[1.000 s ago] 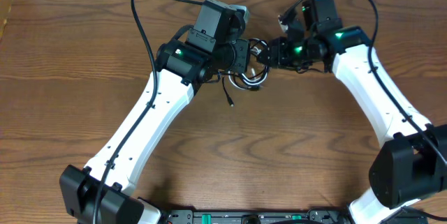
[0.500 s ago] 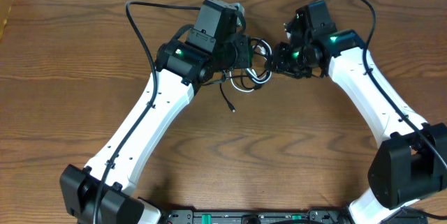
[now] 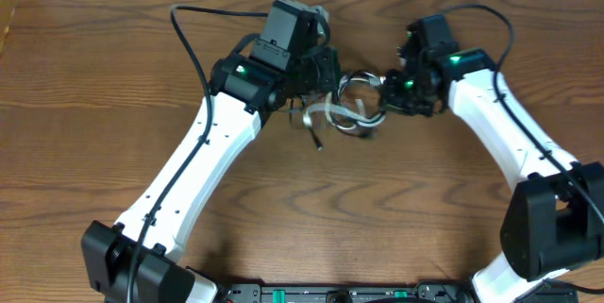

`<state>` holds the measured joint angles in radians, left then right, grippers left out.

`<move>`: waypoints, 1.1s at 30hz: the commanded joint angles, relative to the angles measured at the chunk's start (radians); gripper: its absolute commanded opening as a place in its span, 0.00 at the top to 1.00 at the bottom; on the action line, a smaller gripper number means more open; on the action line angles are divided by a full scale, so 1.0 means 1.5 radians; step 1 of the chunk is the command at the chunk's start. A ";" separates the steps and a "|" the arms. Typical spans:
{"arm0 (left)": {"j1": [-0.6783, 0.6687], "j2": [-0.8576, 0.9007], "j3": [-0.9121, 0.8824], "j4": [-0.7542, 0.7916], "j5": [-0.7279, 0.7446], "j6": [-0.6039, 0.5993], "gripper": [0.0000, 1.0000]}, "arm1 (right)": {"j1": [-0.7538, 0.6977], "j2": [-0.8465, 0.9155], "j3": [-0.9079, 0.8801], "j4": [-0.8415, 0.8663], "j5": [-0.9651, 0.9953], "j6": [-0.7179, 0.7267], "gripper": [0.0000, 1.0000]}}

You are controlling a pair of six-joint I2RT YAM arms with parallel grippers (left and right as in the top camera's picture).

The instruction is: Untangle cables

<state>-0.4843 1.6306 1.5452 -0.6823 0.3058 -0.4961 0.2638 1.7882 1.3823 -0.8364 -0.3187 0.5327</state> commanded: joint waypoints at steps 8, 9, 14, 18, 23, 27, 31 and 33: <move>0.014 -0.006 0.006 -0.061 -0.112 0.096 0.92 | -0.050 -0.043 -0.007 -0.017 -0.027 -0.150 0.99; 0.014 -0.006 0.006 -0.063 -0.110 0.096 0.92 | -0.049 -0.047 -0.007 -0.018 -0.028 -0.150 0.99; 0.013 -0.006 0.005 -0.066 -0.013 0.130 0.83 | -0.049 -0.062 -0.004 -0.015 -0.092 -0.176 0.99; 0.008 -0.006 0.005 -0.063 0.163 0.269 0.62 | -0.054 -0.077 0.015 -0.012 -0.177 -0.255 0.99; 0.007 -0.005 0.005 -0.063 0.314 0.353 0.50 | -0.072 -0.097 0.024 -0.007 -0.233 -0.254 0.99; -0.003 0.007 0.004 -0.063 0.297 0.367 0.50 | -0.085 -0.099 0.027 -0.005 -0.264 -0.210 0.99; -0.021 0.031 -0.004 -0.063 0.238 0.367 0.50 | -0.099 -0.099 0.027 0.005 -0.263 -0.095 0.99; -0.032 0.047 -0.004 -0.058 0.221 0.367 0.50 | -0.102 -0.099 0.027 0.018 -0.271 -0.032 0.99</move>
<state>-0.5079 1.6489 1.5452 -0.7769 0.6804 0.0216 0.1287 1.6604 1.3983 -0.8303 -0.6689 0.3058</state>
